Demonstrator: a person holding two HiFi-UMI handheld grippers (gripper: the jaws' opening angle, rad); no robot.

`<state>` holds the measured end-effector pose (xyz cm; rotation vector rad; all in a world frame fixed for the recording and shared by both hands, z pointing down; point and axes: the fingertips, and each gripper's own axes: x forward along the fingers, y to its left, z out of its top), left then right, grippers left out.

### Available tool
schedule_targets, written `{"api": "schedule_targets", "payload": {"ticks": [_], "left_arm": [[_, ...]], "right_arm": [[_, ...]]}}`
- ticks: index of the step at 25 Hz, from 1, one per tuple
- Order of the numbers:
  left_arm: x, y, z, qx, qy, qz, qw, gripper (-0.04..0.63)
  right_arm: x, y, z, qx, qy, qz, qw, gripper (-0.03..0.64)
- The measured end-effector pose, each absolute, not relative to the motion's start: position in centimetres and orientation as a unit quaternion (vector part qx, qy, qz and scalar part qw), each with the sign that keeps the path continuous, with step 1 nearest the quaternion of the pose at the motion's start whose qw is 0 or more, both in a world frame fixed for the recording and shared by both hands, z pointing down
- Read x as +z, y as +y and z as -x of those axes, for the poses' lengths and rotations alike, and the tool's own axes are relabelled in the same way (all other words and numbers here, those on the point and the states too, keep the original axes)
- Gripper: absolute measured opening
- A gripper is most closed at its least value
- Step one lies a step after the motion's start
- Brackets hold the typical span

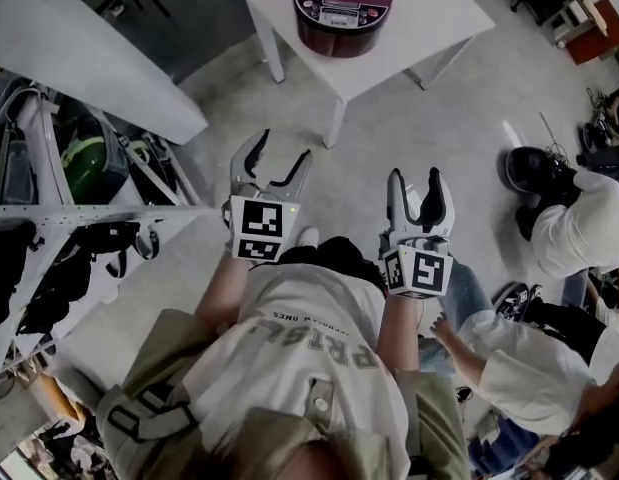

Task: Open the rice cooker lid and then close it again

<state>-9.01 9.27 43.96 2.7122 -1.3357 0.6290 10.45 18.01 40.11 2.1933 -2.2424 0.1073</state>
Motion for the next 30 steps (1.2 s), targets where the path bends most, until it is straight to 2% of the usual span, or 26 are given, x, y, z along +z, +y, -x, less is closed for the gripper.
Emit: {"api": "schedule_targets", "payload": {"ticks": [30], "left_arm": [[45.6,-5.5,0.9,0.234,-0.494,-0.836,0.043,0.314]], "right_arm": [[41.5,-2.2,-17.8,0.041,-0.789,-0.612,0.027,0.282]]}}
